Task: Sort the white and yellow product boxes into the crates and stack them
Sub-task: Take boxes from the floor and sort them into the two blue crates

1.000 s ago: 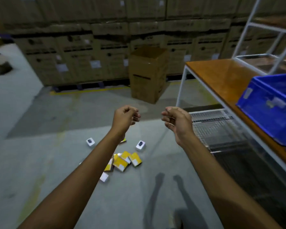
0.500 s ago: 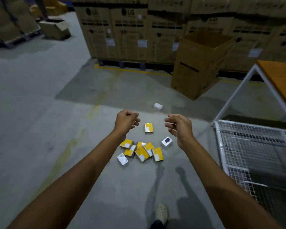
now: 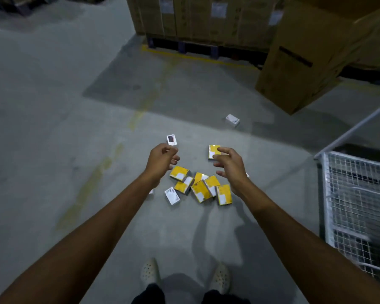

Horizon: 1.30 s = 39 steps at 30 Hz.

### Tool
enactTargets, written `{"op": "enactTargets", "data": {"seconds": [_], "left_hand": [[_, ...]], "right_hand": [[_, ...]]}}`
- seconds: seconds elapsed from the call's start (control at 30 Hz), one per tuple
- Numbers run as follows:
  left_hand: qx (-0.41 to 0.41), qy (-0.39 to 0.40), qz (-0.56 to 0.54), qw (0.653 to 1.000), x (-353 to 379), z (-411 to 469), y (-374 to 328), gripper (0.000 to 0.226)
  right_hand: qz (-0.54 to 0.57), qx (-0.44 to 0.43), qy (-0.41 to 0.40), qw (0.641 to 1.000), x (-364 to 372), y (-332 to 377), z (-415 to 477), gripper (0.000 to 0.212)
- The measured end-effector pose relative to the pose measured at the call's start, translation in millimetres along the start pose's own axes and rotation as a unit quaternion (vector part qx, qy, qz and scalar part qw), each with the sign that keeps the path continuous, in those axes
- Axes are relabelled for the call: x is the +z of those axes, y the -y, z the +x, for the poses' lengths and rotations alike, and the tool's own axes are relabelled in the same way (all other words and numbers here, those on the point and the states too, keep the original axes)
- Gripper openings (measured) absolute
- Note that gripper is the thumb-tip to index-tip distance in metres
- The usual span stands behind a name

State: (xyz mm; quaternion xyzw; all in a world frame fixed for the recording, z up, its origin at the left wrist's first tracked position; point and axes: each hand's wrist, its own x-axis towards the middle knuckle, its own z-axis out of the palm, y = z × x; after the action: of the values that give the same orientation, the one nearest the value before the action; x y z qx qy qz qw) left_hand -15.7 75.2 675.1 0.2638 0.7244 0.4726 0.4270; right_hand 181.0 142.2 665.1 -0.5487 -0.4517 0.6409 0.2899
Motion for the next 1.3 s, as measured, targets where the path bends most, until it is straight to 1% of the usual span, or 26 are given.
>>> {"op": "enactTargets", "data": {"seconds": [0.1,0.2,0.33,0.47,0.53,0.63,0.7,0.77,0.8,0.83,0.9,0.93,1.03,1.1,1.17,1.2,1.27,1.3], "left_hand": [[-0.013,-0.02,0.005,1.0,-16,52,61,0.011],[-0.018,-0.041,0.019,0.999,-25,108,133,0.008],[-0.01,-0.051,0.044,0.998,-26,182,240,0.005],[0.002,-0.026,0.088,0.996,-22,252,347,0.009],[0.01,-0.024,0.107,0.994,-19,285,396,0.01],[0.012,-0.01,0.134,0.991,-10,330,461,0.016],[0.014,0.005,0.168,0.986,-1,359,504,0.018],[0.016,0.013,0.196,0.98,10,380,534,0.016],[0.026,0.02,0.213,0.977,15,390,545,0.014],[0.04,0.026,0.237,0.97,21,400,555,0.016],[0.063,0.033,0.279,0.958,33,417,571,0.016],[0.071,0.042,0.3,0.95,38,427,580,0.022],[0.093,0.08,0.385,0.915,52,458,608,0.069],[0.103,0.093,0.438,0.888,58,479,623,0.084],[0.114,0.111,0.465,0.871,61,494,628,0.093],[0.11,0.125,0.471,0.866,62,499,627,0.097],[0.094,0.16,0.469,0.863,66,504,623,0.101],[0.081,0.178,0.462,0.865,67,504,622,0.103]], "right_hand": [[-0.064,-0.036,0.01,0.997,27,-54,52,0.033],[-0.114,-0.057,0.022,0.992,50,-122,112,0.033],[-0.134,-0.053,0.019,0.989,78,-226,192,0.037],[-0.154,-0.054,-0.006,0.987,101,-336,261,0.036],[-0.165,-0.044,-0.018,0.985,111,-385,291,0.04],[-0.179,-0.021,-0.025,0.983,125,-455,336,0.037],[-0.182,-0.014,-0.032,0.983,132,-497,366,0.044],[-0.19,-0.009,-0.037,0.981,138,-532,394,0.053],[-0.194,-0.001,-0.039,0.98,141,-546,406,0.053],[-0.195,0.007,-0.04,0.98,143,-557,415,0.047],[-0.212,0.017,-0.041,0.976,147,-577,436,0.019],[-0.238,0.014,-0.043,0.97,148,-586,445,0.012],[-0.327,0.013,-0.047,0.944,155,-608,470,0.021],[-0.342,0.012,-0.058,0.938,161,-620,482,0.028],[-0.332,0.013,-0.072,0.94,166,-623,482,0.027],[-0.313,0.014,-0.079,0.946,169,-625,481,0.031],[-0.252,0.033,-0.097,0.962,179,-625,478,0.054],[-0.218,0.047,-0.11,0.969,185,-624,477,0.06]]}}
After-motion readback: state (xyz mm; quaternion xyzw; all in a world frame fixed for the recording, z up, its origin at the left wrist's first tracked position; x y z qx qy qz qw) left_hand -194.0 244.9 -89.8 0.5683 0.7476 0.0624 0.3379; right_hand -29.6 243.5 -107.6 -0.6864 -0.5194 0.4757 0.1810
